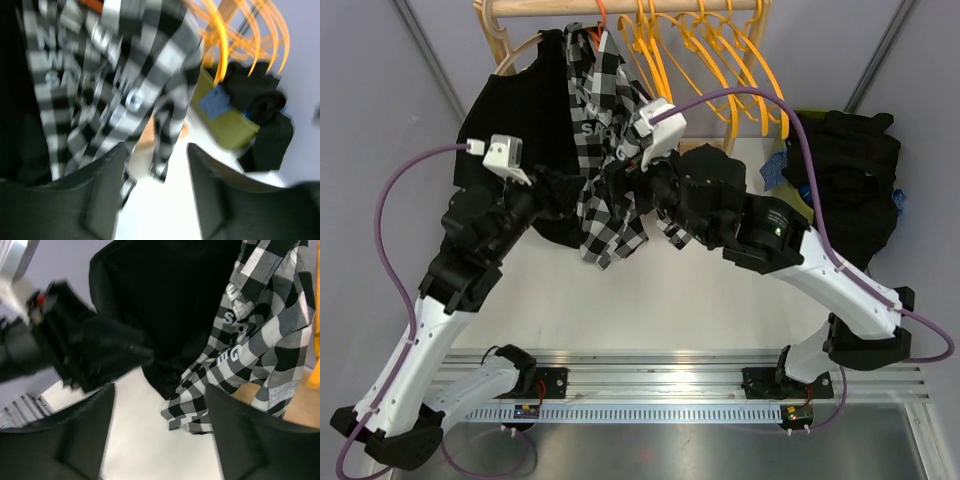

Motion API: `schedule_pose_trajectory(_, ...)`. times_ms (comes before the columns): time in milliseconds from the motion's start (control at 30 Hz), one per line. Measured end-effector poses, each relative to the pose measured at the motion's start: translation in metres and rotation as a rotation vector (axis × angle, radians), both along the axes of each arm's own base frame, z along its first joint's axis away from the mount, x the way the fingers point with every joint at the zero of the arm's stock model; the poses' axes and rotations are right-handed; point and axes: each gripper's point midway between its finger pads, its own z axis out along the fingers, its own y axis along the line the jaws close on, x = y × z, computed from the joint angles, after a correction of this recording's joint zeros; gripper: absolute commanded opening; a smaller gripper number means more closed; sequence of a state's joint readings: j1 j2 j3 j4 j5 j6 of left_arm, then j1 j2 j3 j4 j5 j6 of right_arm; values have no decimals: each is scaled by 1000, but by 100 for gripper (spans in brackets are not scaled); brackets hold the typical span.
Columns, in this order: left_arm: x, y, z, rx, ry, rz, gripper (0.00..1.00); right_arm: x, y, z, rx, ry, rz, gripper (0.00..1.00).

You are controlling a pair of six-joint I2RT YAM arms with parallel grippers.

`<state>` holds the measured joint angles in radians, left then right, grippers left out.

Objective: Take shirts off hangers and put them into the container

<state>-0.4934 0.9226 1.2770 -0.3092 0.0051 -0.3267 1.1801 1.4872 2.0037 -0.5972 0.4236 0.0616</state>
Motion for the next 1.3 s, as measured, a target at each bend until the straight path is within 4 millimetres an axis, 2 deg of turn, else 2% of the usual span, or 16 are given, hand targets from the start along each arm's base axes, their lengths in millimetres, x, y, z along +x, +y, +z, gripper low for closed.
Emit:
schedule_pose_trajectory(33,-6,2,-13,2,29,0,67,5,2,3,-8,-12,-15,87)
schedule_pose_trajectory(133,-25,11,-45,8,97,0,75,30,5,11,-28,-40,-64,87)
schedule_pose_trajectory(167,-31,14,-52,8,113,-1,85,41,4,13,-31,-44,-85,86)
schedule_pose_trajectory(200,-39,18,-57,8,118,-2,88,53,3,14,-32,-44,-103,86)
schedule_pose_trajectory(333,-71,33,-62,-23,115,-8,92,98,-13,15,-37,-38,-179,85)
schedule_pose_trajectory(367,-80,38,-62,-32,107,-9,97,107,-15,15,-38,-35,-187,85)
schedule_pose_trajectory(433,-94,45,-59,-55,92,-11,99,120,-15,12,-41,-27,-180,84)
schedule_pose_trajectory(567,-115,53,-61,-87,87,-20,99,134,-4,7,-33,-6,-120,83)
schedule_pose_trajectory(700,-122,55,-81,-96,132,-22,99,144,5,-2,-37,11,-87,82)
schedule_pose_trajectory(833,-128,57,-103,-93,192,-22,99,157,4,-14,-59,29,-97,82)
schedule_pose_trajectory(967,-137,61,-105,-104,194,-23,99,172,-5,-20,-64,39,-111,82)
schedule_pose_trajectory(1067,-139,61,-108,-109,194,-25,99,179,-11,-18,-56,34,-118,83)
schedule_pose_trajectory(1300,-137,59,-137,-92,263,-20,99,179,-8,-10,-46,-1,-85,84)
